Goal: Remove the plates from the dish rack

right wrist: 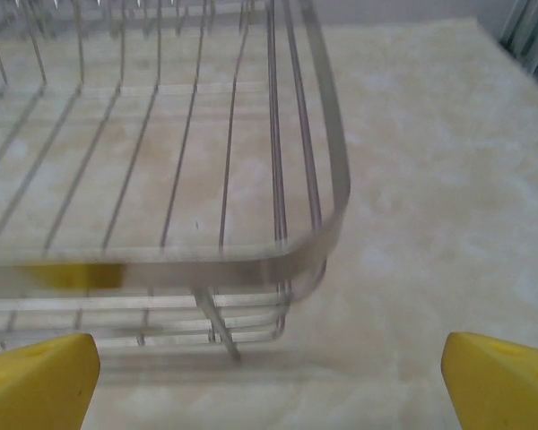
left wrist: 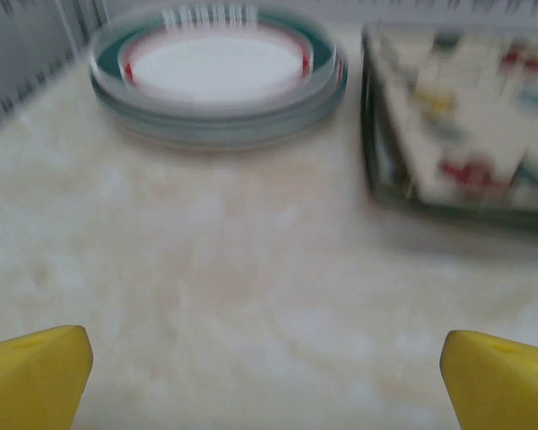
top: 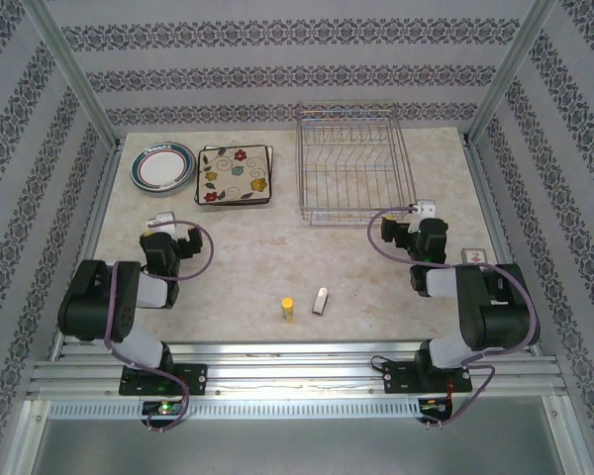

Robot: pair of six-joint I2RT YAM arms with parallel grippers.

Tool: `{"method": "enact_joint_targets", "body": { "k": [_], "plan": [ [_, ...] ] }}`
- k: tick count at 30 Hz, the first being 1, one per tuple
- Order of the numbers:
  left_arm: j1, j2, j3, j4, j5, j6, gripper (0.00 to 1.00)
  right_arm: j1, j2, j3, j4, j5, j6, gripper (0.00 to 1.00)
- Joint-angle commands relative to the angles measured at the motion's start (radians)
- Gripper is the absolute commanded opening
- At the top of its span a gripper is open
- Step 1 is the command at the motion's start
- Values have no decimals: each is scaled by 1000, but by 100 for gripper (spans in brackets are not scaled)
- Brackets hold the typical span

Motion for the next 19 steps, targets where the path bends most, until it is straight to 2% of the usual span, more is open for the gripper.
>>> {"method": "enact_joint_targets", "body": {
  "k": [1, 2, 3, 4, 5, 13, 19],
  "plan": [
    [-1, -8, 58, 25, 56, 40, 100, -5, 20, -2, 131, -42, -8, 98],
    [-17, 11, 71, 40, 51, 65, 100, -3, 1, 10, 71, -44, -15, 98],
    [-21, -11, 87, -27, 47, 60, 100, -3, -12, 19, 35, -42, -18, 98],
    [-21, -18, 87, -49, 47, 60, 100, -2, -2, 11, 72, -40, -20, 98],
    [-21, 2, 76, 4, 44, 65, 100, -1, 3, 7, 86, -37, -16, 98],
    [-22, 0, 38, 79, 36, 59, 100, -1, -3, 16, 56, -36, -22, 98],
    [-22, -1, 64, 28, 33, 60, 100, -1, -5, 12, 61, -38, -21, 98]
  ]
}}
